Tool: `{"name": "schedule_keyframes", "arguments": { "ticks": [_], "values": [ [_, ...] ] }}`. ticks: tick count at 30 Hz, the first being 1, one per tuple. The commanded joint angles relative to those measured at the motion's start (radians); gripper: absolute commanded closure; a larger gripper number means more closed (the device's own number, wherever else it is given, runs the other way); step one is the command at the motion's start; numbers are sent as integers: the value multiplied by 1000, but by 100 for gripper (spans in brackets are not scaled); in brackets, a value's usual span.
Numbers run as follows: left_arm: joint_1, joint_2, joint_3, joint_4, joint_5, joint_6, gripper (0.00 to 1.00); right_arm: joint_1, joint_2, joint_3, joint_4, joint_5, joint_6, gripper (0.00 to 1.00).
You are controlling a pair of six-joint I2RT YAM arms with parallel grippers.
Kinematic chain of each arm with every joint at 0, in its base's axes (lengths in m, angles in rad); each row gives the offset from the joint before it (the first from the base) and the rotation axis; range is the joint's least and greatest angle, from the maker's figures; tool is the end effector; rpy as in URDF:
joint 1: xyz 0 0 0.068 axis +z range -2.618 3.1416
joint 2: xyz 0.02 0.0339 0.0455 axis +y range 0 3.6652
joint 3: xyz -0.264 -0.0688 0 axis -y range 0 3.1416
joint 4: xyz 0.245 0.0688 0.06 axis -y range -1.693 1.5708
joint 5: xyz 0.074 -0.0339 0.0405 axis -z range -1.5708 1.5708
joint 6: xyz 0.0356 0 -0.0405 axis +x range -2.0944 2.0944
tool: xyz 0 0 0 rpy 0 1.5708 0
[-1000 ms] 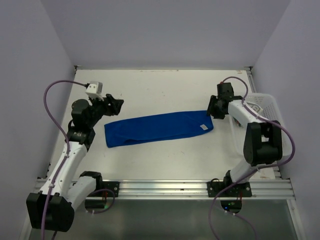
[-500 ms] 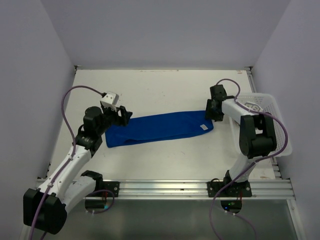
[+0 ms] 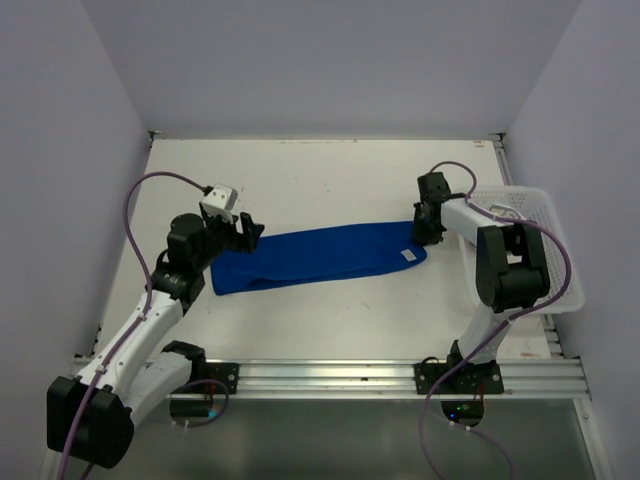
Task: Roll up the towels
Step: Fold the towel
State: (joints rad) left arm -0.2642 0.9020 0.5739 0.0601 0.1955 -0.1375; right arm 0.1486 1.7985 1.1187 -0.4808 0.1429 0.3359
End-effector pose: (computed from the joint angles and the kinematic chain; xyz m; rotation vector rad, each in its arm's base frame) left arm 0.2034 -0.0622 0.2696 0.2556 1.8407 -0.4600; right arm 0.3483 0.0470 0.1632 0.2935 2.6938 -0.0531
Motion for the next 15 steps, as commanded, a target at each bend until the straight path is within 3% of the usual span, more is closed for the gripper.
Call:
{"name": "schedule_keyframes", "arguments": {
  "ticks": [1, 8, 15],
  "values": [
    [-4, -12, -9, 41, -13, 9, 26, -3, 28, -4, 5, -14, 0, 76],
    [-4, -20, -9, 35, -31, 4, 24, -4, 30, 29, -33, -31, 3, 99],
    [-7, -31, -14, 37, -30, 1, 24, -6, -71, 105, -123, -5, -18, 100]
  ]
}}
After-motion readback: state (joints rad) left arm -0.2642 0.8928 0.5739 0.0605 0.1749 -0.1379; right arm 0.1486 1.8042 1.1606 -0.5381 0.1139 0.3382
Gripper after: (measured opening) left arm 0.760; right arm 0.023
